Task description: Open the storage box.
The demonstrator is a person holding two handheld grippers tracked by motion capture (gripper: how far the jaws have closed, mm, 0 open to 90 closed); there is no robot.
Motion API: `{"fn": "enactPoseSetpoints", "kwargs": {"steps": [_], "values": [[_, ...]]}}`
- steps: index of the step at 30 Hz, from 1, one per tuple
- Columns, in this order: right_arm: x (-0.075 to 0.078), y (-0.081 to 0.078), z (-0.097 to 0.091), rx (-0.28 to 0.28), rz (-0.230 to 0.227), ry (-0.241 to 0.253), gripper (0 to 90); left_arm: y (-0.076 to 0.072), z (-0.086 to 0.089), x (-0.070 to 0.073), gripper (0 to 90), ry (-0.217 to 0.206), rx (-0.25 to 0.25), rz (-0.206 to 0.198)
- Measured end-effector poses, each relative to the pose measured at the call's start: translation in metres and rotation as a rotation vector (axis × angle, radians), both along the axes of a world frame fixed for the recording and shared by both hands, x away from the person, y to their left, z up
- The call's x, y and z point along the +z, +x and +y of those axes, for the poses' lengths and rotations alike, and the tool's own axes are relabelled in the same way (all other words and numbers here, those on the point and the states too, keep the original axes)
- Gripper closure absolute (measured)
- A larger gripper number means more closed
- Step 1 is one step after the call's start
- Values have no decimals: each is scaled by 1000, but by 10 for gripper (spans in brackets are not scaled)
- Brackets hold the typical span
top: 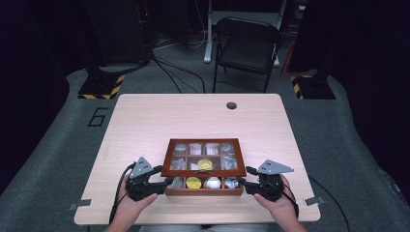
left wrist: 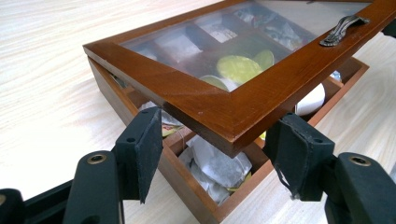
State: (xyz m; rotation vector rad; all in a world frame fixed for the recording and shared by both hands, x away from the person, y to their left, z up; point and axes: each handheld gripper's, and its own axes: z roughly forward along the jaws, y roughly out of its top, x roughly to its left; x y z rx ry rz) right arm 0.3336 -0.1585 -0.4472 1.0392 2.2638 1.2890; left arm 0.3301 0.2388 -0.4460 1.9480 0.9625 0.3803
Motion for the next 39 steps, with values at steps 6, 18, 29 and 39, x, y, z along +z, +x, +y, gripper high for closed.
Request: {"fn": "enactPoseSetpoints", "kwargs": {"steps": [6,18,29,39], "values": [[9,3,1,-1,-1,-6,461,3,0,7,371,-24,12,3],[28,18,2,-6,-9,48,452,14,0,27,370,-46,29,-35],[37,28,0,-22,-6,75,457,24,-1,38,370,-43,33,-53],[45,39,4,-35,-30,87,459,37,-5,44,367,-38,47,-72]]}}
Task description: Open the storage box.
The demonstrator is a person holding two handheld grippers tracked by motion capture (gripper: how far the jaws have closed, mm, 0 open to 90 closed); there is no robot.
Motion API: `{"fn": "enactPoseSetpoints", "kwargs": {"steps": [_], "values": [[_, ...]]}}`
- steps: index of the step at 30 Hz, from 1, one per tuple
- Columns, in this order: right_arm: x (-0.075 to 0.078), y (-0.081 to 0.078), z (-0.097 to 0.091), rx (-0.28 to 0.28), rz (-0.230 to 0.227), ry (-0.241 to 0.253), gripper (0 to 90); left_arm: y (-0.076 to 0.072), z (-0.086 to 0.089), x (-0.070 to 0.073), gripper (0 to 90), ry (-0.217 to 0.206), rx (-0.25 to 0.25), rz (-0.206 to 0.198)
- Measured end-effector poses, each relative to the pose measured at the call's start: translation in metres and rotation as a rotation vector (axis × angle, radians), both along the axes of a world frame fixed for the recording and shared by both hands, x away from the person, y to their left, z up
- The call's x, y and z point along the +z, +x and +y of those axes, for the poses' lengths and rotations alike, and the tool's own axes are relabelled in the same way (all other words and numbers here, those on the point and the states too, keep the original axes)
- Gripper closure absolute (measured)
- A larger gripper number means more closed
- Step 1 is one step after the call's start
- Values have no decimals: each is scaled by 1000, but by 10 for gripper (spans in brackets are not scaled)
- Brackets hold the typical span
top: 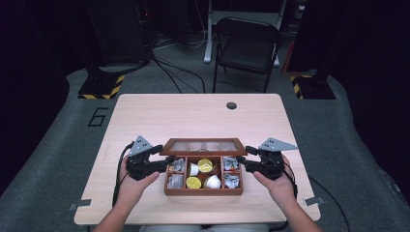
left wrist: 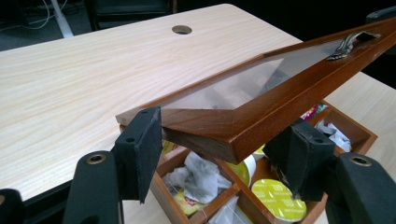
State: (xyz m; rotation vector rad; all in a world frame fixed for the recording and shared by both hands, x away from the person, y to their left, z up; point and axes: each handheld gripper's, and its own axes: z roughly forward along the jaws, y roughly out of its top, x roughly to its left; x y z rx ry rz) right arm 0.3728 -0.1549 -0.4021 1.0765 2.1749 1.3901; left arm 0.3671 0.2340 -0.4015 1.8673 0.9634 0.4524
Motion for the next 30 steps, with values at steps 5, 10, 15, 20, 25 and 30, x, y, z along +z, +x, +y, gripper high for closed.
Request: {"fn": "enactPoseSetpoints", "kwargs": {"steps": [5,10,15,20,25,30], "values": [[6,6,2,-7,-8,5,458,8,-2,3,362,-12,14,-12],[8,10,3,-12,-12,13,454,13,-4,4,360,-14,25,-20],[8,15,4,-25,-7,22,428,19,-6,2,349,-11,37,-17],[7,22,6,-50,-8,16,414,26,-8,2,334,-16,52,-17],[9,28,9,-62,-13,12,413,32,-9,3,329,-23,64,-28],[12,35,12,-73,-23,9,410,39,-12,5,320,-26,77,-33]]}}
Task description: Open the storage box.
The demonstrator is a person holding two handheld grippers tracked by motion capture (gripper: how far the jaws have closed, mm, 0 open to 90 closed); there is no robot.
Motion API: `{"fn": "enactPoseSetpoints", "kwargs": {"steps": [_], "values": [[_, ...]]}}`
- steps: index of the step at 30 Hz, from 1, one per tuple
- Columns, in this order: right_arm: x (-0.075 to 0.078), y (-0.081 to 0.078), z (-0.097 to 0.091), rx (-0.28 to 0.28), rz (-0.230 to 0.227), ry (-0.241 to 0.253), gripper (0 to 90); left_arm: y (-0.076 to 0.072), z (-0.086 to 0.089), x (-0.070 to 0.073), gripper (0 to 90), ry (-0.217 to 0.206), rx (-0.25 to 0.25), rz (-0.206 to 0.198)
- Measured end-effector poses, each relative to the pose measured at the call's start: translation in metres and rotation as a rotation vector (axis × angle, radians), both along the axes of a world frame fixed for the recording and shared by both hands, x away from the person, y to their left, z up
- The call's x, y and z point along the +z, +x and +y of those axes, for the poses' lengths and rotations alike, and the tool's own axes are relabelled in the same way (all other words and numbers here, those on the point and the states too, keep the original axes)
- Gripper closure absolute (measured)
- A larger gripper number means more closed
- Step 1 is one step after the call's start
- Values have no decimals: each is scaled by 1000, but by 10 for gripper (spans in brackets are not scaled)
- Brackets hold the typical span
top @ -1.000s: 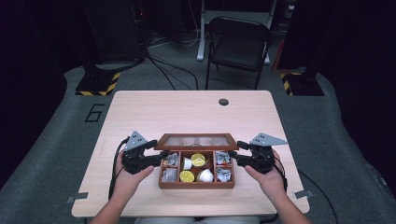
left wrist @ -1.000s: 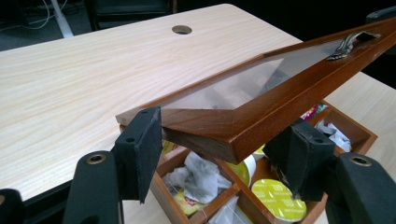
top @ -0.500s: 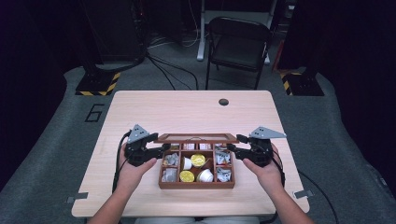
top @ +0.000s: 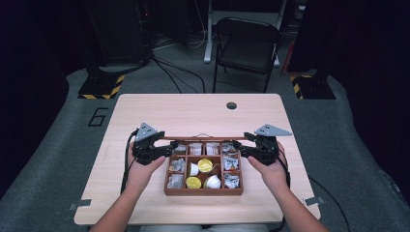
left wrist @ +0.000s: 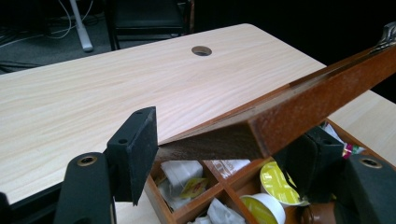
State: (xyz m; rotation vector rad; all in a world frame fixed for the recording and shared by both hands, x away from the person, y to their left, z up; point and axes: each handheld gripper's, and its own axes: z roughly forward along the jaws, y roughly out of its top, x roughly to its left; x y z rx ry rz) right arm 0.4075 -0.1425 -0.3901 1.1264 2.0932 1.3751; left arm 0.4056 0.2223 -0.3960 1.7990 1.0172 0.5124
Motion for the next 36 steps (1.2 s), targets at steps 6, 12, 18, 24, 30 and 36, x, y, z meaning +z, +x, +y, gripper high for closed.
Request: {"fn": "enactPoseSetpoints", "kwargs": {"steps": [6,12,18,24,30,36], "values": [[2,7,6,-31,-6,4,374,9,-5,1,309,-14,14,-10],[7,13,17,-53,-37,-12,336,16,-10,2,277,-27,26,-20],[5,19,22,-67,-48,-15,322,22,-9,0,267,-53,24,-24],[1,28,24,-92,-38,-15,321,29,-12,-1,245,-63,43,-21],[-3,33,26,-106,-42,-22,315,35,-18,-5,211,-67,67,-28],[-7,38,28,-115,-33,-24,312,41,-19,-12,204,-74,67,-22]]}}
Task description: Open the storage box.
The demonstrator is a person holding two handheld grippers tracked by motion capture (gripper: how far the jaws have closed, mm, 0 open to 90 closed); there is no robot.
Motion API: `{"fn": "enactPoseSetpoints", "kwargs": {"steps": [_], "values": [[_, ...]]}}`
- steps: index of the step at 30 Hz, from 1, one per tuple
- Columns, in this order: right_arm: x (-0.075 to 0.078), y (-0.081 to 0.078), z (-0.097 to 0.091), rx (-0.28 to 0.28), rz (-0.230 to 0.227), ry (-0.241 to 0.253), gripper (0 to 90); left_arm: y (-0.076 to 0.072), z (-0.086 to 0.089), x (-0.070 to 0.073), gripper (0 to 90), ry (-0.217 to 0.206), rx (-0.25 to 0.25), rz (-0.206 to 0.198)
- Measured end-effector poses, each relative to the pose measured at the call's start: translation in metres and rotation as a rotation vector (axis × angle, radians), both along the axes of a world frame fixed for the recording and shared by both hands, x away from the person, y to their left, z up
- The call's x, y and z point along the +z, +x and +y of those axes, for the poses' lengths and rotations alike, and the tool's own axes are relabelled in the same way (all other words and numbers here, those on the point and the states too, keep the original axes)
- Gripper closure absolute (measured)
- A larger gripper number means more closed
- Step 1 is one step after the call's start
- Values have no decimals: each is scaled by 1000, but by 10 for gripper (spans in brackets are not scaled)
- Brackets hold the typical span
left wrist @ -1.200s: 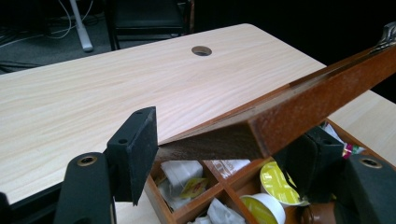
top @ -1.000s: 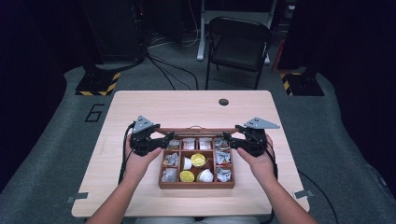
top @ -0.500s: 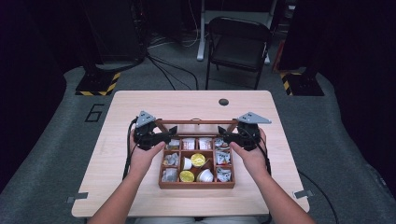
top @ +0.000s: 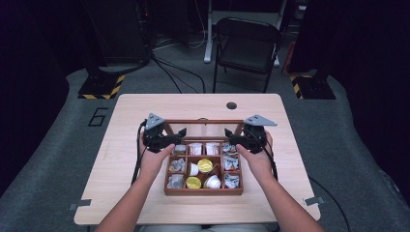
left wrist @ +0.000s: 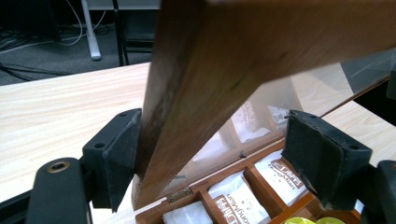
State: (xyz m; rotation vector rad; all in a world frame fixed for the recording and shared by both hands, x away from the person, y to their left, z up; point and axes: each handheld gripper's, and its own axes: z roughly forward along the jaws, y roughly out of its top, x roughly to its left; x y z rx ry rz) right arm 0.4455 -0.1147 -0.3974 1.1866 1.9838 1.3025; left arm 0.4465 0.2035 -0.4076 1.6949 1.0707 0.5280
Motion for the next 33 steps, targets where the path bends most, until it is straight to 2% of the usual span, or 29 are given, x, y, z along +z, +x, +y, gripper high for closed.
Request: {"fn": "enactPoseSetpoints", "kwargs": {"steps": [8,10,17,28,33], "values": [[-6,8,2,-10,-5,-7,306,10,-1,-12,203,-26,7,6],[-8,10,3,-5,-5,-8,293,13,-2,-15,203,-13,-2,7],[-17,18,3,-2,20,15,284,17,0,-19,203,-36,-5,3],[-34,27,2,-6,50,3,294,23,-2,-26,202,-22,-9,18],[-36,30,3,-8,44,0,295,28,-1,-29,205,-39,-4,10]]}}
